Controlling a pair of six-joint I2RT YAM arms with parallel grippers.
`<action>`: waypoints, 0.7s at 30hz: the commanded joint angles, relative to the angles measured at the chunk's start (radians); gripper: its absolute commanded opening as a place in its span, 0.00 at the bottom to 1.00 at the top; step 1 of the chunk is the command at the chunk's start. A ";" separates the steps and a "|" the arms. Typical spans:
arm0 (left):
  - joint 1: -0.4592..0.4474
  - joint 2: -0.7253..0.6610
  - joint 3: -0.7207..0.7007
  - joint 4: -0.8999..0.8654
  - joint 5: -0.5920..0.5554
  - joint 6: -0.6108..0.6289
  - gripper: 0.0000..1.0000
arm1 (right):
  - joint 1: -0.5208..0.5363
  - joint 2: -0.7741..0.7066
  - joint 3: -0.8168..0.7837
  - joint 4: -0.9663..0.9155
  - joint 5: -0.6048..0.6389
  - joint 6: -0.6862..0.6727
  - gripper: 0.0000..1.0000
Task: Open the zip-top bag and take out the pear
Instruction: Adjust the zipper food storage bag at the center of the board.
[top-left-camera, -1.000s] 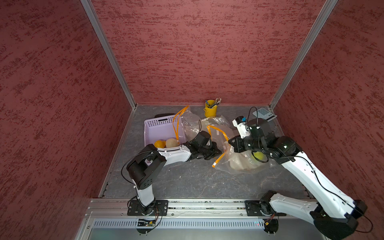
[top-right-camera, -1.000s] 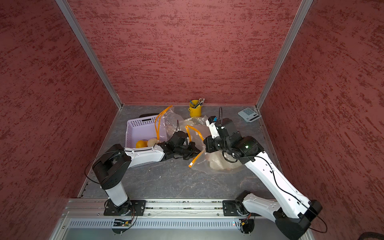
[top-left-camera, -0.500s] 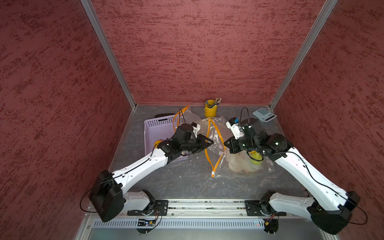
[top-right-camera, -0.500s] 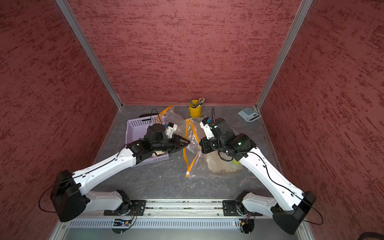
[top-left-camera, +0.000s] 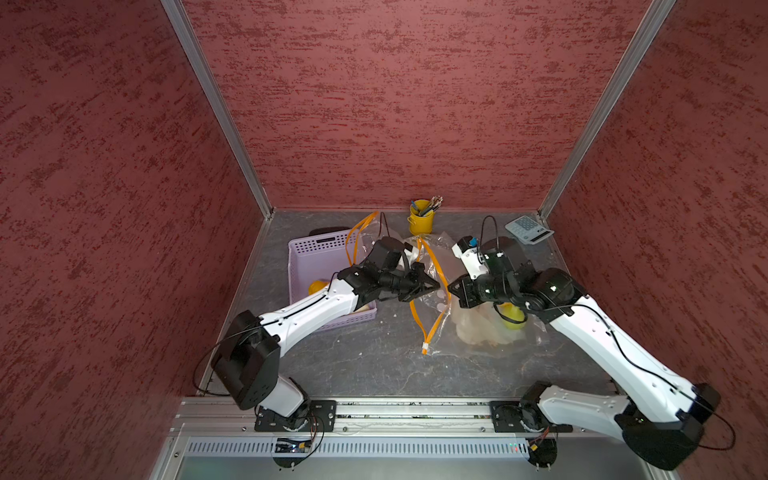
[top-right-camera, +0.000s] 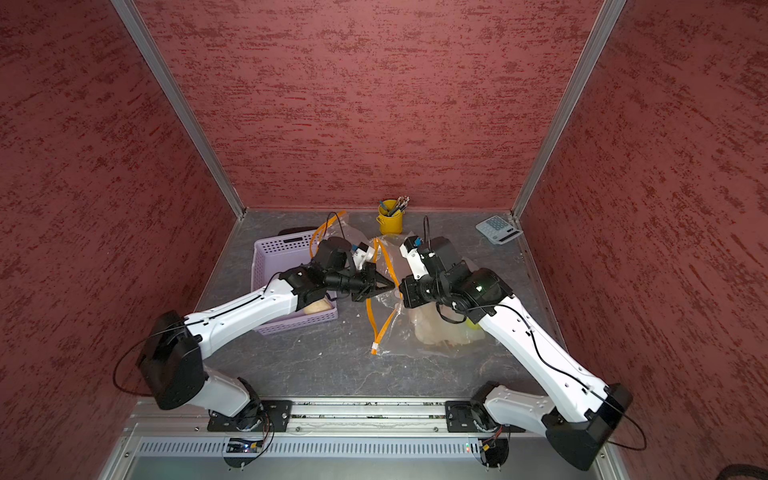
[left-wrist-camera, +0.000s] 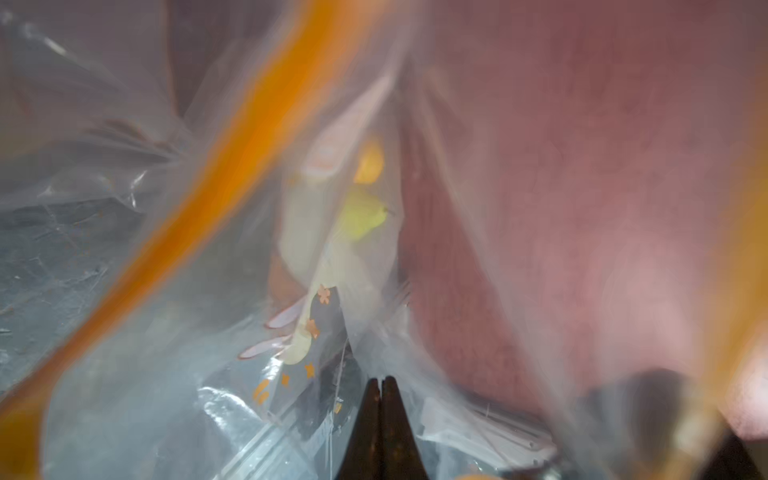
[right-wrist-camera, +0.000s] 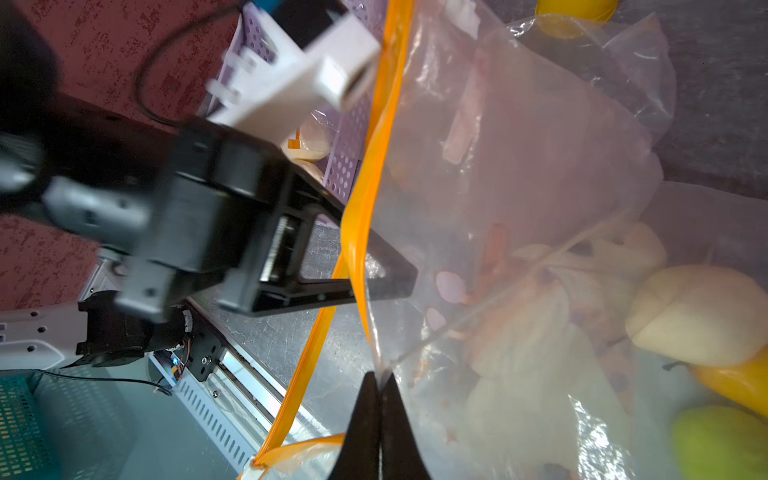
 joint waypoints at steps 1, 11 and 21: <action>-0.011 0.031 -0.040 0.121 0.037 -0.057 0.02 | 0.004 -0.033 0.003 0.011 0.007 -0.003 0.00; -0.045 0.104 -0.034 0.338 0.075 -0.191 0.16 | 0.005 -0.024 -0.007 0.008 -0.020 -0.009 0.00; -0.025 0.070 0.004 0.341 0.159 -0.232 0.18 | 0.005 -0.009 -0.006 0.027 -0.027 -0.012 0.00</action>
